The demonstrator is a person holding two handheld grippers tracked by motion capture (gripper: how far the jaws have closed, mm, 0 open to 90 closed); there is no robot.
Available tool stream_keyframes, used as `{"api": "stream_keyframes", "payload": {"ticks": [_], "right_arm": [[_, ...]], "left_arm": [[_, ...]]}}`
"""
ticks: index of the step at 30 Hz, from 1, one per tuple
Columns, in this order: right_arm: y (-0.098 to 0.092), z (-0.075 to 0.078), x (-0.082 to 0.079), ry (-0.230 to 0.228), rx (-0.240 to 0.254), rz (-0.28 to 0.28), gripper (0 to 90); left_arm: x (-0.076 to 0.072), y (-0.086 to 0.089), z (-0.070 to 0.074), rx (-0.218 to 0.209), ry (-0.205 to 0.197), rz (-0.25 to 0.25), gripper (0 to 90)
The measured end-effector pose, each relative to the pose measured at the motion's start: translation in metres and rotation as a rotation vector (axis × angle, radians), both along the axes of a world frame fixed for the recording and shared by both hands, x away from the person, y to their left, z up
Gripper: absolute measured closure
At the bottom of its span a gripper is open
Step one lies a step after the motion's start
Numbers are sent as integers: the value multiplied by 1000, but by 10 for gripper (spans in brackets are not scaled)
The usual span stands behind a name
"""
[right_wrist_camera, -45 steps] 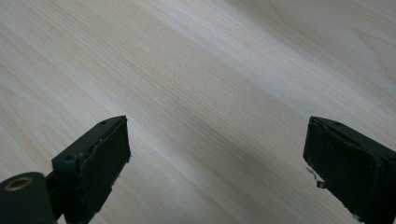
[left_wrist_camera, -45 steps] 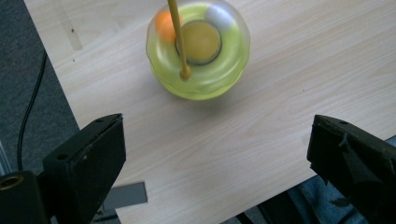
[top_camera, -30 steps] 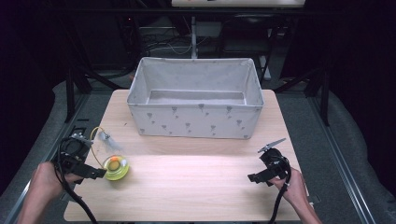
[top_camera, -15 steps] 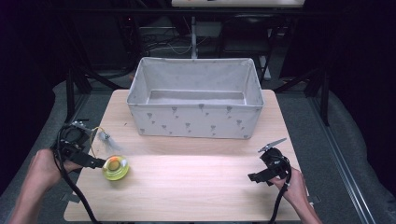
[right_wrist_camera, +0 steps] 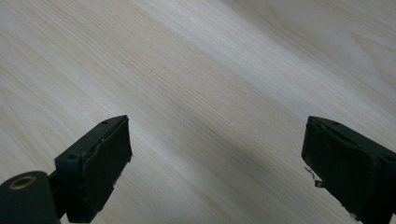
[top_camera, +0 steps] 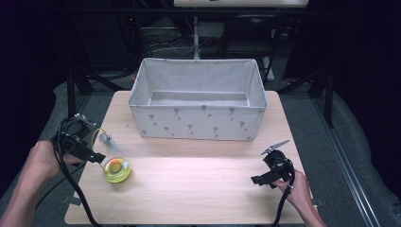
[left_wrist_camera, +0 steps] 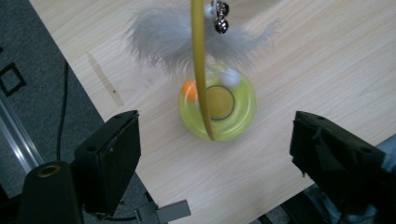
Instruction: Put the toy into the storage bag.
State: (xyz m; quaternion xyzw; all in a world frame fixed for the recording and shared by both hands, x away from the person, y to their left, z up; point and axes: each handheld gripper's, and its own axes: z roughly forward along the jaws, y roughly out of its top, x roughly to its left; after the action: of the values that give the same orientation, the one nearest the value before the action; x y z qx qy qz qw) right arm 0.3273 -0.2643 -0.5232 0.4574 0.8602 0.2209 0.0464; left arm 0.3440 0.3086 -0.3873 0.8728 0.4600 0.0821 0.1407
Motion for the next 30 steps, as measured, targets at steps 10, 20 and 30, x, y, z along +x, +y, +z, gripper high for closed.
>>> {"api": "stream_keyframes", "payload": {"ticks": [10,20,30], "right_arm": [[0,0,0,6,7,-4,82],[-1,0,1,9,-13,5,84],[-1,0,1,12,-16,7,85]], "left_arm": [[6,-1,13,31,-1,-11,411],[11,-7,20,71,9,-32,638],[10,-8,21,86,1,-33,779]]}}
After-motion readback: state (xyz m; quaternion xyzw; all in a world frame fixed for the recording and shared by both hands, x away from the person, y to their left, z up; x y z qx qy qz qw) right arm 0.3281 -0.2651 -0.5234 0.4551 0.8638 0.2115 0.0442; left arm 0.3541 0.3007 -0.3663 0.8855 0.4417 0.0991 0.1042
